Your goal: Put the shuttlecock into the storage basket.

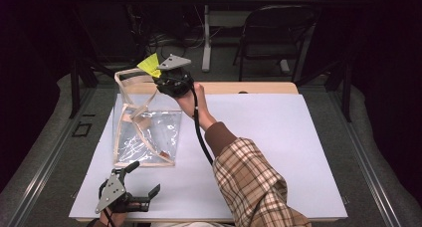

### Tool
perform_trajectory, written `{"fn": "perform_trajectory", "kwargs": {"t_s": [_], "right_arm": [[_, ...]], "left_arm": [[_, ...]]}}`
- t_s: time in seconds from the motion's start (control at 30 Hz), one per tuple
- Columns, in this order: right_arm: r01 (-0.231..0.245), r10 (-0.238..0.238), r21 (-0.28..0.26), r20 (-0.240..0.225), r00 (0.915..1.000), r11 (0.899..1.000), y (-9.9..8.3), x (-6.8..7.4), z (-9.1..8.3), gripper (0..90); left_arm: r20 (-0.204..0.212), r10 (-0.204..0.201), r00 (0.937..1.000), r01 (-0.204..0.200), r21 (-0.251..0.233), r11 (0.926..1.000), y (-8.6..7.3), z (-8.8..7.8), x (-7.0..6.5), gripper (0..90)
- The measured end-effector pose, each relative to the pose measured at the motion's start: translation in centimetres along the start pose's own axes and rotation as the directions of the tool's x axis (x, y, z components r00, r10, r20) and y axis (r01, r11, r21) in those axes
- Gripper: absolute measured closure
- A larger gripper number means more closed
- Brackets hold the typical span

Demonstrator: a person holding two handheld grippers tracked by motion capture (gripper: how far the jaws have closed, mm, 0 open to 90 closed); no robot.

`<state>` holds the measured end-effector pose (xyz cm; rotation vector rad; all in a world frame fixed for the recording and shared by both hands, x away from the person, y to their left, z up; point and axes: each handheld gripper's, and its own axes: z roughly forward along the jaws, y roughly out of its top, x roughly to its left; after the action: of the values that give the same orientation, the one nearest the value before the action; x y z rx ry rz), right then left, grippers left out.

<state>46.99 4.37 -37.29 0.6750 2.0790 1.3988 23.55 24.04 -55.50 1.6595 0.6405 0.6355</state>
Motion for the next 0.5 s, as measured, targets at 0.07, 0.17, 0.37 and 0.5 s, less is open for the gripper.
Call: {"fn": "perform_trajectory", "kwargs": {"t_s": [0.07, 0.17, 0.37, 0.5], "right_arm": [[-0.009, 0.009, 0.002, -0.007, 0.9999, 1.0, 0.0, 0.2, 0.3, 64.4], [-0.01, 0.01, 0.008, -0.013, 0.9999, 1.0, 0.0, 0.4, 0.8, 64.4], [-0.01, 0.011, 0.018, -0.014, 0.9998, 1.0, 0.0, 0.7, 1.4, 64.3], [-0.011, 0.011, 0.032, -0.016, 0.9998, 0.999, 0.0, 0.7, 1.8, 64.3]], "left_arm": [[-0.001, 0.0, 1.0, 0.0, -0.004, 1.0, 0.0, 0.0, 0.0, 0.2], [0.0, 0.0, 1.0, 0.0, -0.003, 1.0, 0.0, 0.0, 0.0, 0.2], [0.0, 0.001, 1.0, -0.001, -0.005, 1.0, 0.0, -0.1, 0.0, 0.2], [0.002, 0.001, 1.0, -0.001, -0.004, 1.0, 0.0, -0.1, 0.0, 0.2]]}}
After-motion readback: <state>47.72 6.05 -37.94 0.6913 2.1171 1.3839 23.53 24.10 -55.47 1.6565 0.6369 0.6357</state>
